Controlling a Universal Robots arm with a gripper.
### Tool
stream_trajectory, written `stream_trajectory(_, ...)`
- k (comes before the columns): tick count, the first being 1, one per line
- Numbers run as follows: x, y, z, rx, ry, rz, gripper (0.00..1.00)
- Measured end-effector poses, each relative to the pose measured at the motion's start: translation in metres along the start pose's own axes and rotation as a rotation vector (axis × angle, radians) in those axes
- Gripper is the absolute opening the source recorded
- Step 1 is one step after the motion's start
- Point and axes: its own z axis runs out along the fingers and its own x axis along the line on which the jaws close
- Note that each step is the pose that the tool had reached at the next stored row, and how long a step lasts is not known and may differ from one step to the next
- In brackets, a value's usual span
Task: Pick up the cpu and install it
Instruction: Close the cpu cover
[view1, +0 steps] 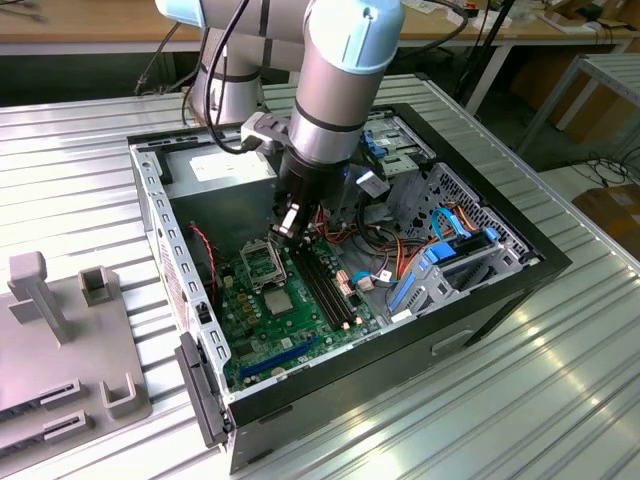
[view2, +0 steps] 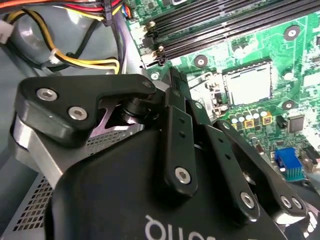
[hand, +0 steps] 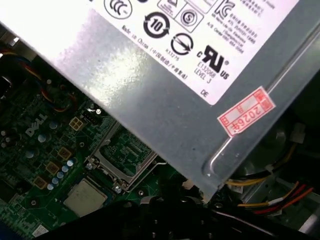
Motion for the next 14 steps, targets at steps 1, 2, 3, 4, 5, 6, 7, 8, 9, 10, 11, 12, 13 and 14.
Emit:
stream_trajectory(1,0.0009,-0.0011,-0.0001,-0.0098,-0.0097,0.0,0.11)
stream_trajectory(2,0.0019,-0.0022,-0.0002,-0.0203,-0.0198,-0.001,0.11)
stream_trajectory(3,0.0033,-0.0039,-0.0002,-0.0375,-0.0362,-0.001,0.11)
stream_trajectory(4,0.0041,-0.0048,-0.0002,-0.0494,-0.0473,-0.001,0.11)
stream_trajectory(5,0.0048,-0.0056,-0.0003,-0.0616,-0.0585,-0.002,0.11)
stream_trajectory(6,0.0053,-0.0062,-0.0003,-0.0731,-0.0692,-0.002,0.11)
stream_trajectory(7,0.0059,-0.0069,-0.0003,-0.0839,-0.0791,-0.002,0.11)
stream_trajectory(8,0.0066,-0.0076,-0.0001,-0.092,-0.0864,-0.002,0.11)
stream_trajectory(9,0.0075,-0.0085,0.0005,-0.0981,-0.0916,-0.002,0.11)
stream_trajectory(10,0.009,-0.0101,0.0022,-0.1036,-0.0962,-0.002,0.11)
stream_trajectory(11,0.0096,-0.0108,0.0029,-0.1077,-0.0996,-0.003,0.11)
stream_trajectory(12,0.0101,-0.0113,0.0034,-0.1134,-0.1045,-0.003,0.11)
stream_trajectory(13,0.0105,-0.0118,0.0038,-0.1191,-0.1093,-0.003,0.11)
stream_trajectory(14,0.0112,-0.0125,0.0044,-0.1248,-0.1141,-0.003,0.11)
